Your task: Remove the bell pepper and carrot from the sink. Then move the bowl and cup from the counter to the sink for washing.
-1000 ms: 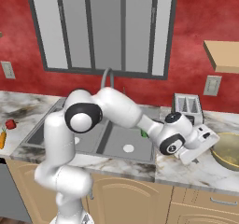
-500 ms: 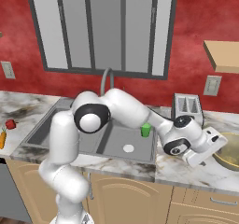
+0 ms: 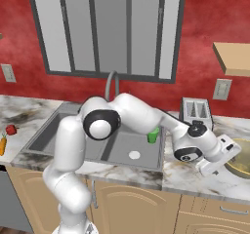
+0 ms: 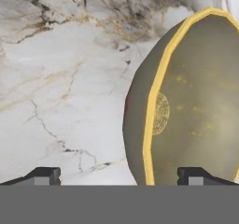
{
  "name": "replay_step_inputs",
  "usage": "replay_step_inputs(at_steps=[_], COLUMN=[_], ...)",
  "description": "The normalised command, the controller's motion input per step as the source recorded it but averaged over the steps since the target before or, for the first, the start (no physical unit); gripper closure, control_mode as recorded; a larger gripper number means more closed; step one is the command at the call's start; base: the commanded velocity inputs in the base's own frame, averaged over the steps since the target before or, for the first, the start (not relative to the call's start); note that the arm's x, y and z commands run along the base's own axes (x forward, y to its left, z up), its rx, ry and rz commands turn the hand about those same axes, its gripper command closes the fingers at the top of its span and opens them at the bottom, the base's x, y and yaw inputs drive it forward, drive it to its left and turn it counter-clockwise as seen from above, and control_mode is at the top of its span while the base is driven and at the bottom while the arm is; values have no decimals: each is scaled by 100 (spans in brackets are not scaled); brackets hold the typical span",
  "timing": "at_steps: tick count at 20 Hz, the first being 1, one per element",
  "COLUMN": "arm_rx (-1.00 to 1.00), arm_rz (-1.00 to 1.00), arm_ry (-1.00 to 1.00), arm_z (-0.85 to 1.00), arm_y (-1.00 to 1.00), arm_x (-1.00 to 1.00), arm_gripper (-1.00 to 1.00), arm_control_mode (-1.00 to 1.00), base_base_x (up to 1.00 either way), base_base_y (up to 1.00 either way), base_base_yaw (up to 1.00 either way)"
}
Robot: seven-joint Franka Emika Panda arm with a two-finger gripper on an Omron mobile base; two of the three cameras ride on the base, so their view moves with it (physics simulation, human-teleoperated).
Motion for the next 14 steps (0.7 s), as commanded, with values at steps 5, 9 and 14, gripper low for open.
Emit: replay_step_inputs(at_steps=[5,9,14], arm_rx=[3,2,2], arm_rz=[3,3,3], arm_ry=[0,0,0], arm_z=[0,0,0], arm_y=[-5,-2,-2], arm_x=[19,23,21], arm_gripper=[-100,-100,-100], arm_control_mode=[-100,-100,-100], base_base_x=[0,0,0], base_base_y=[0,0,0], base_base_yaw=[0,0,0])
